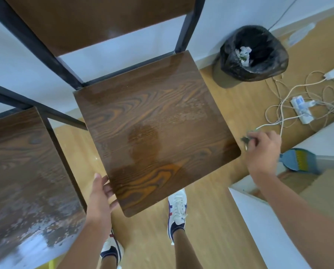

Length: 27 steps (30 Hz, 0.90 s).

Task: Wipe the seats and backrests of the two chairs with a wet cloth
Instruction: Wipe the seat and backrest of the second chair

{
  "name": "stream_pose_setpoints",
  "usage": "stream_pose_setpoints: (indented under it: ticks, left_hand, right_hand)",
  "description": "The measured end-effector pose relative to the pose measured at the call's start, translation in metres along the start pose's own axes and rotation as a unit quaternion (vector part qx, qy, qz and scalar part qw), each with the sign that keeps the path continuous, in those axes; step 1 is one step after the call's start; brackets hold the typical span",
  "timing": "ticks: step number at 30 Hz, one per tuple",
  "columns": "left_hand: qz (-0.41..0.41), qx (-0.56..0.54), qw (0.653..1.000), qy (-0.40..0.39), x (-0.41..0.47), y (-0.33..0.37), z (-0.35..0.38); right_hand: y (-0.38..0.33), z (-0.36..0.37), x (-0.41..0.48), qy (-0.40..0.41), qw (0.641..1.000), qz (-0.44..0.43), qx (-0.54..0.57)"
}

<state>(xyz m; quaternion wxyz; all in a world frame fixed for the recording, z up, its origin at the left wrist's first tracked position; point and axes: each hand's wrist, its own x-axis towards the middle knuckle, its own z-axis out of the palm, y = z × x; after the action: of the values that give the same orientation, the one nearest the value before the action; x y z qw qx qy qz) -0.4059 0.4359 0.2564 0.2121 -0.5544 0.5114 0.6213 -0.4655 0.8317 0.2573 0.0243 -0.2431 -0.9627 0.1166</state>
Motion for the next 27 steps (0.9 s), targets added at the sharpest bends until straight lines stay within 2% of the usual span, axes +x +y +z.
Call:
stream_pose_setpoints:
  ticks: [2, 4, 8, 10, 12, 13, 14, 16, 18, 19, 20, 22, 23, 24, 25, 26, 27]
  left_hand:
    - [-0.002, 0.002, 1.0, 0.002, -0.001, 0.003, 0.0]
    - [-0.006, 0.01, 1.0, 0.0, -0.001, 0.006, 0.0]
    - [-0.001, 0.024, 1.0, -0.001, 0.002, 0.01, -0.006]
    - [0.0, 0.03, 0.999, 0.011, 0.005, 0.011, -0.012]
    - [-0.001, 0.028, 0.999, 0.032, 0.008, 0.011, -0.017]
    - [-0.007, 0.026, 0.999, 0.044, 0.008, 0.011, -0.021]
    - [-0.017, 0.023, 0.998, 0.055, 0.009, 0.011, -0.024]
    - [-0.035, 0.028, 0.997, 0.056, 0.008, 0.014, -0.028]
    - [-0.04, 0.044, 0.997, 0.04, 0.007, 0.02, -0.029]
    - [-0.041, 0.05, 0.998, 0.028, 0.006, 0.023, -0.028]
    - [-0.043, 0.055, 0.997, 0.019, 0.004, 0.026, -0.027]
    - [-0.049, 0.053, 0.997, 0.01, 0.003, 0.031, -0.025]
    - [-0.05, 0.049, 0.997, 0.008, 0.003, 0.033, -0.025]
    - [-0.053, 0.046, 0.998, 0.006, 0.003, 0.035, -0.025]
    - [-0.054, 0.044, 0.998, 0.004, 0.003, 0.037, -0.024]
    - [-0.055, 0.043, 0.998, 0.003, 0.004, 0.037, -0.024]
    - [-0.056, 0.043, 0.997, 0.004, 0.004, 0.037, -0.024]
  right_hand:
    - [-0.026, -0.001, -0.013, 0.028, 0.997, -0.059, 0.034]
    - [-0.055, 0.011, -0.043, 0.014, 0.987, -0.149, 0.063]
    - [-0.123, 0.043, -0.127, -0.114, 0.958, -0.234, 0.118]
    - [-0.163, 0.053, -0.175, -0.193, 0.911, -0.334, 0.144]
    - [-0.198, 0.057, -0.211, -0.26, 0.842, -0.448, 0.149]
    - [-0.209, 0.059, -0.22, -0.264, 0.812, -0.502, 0.142]
    - [-0.217, 0.062, -0.224, -0.255, 0.793, -0.537, 0.131]
    - [-0.222, 0.068, -0.221, -0.257, 0.781, -0.555, 0.126]
    - [-0.216, 0.068, -0.206, -0.256, 0.789, -0.544, 0.125]
    - [-0.207, 0.067, -0.193, -0.234, 0.816, -0.514, 0.123]
    - [-0.194, 0.065, -0.176, -0.203, 0.861, -0.452, 0.117]
    - [-0.163, 0.059, -0.139, -0.097, 0.951, -0.272, 0.105]
    - [-0.146, 0.056, -0.125, -0.056, 0.974, -0.201, 0.094]
    - [-0.138, 0.049, -0.119, -0.042, 0.983, -0.157, 0.085]
    - [-0.133, 0.046, -0.123, -0.049, 0.982, -0.169, 0.064]
    - [-0.134, 0.044, -0.134, -0.086, 0.972, -0.212, 0.06]
    - [-0.138, 0.044, -0.151, -0.167, 0.944, -0.274, 0.075]
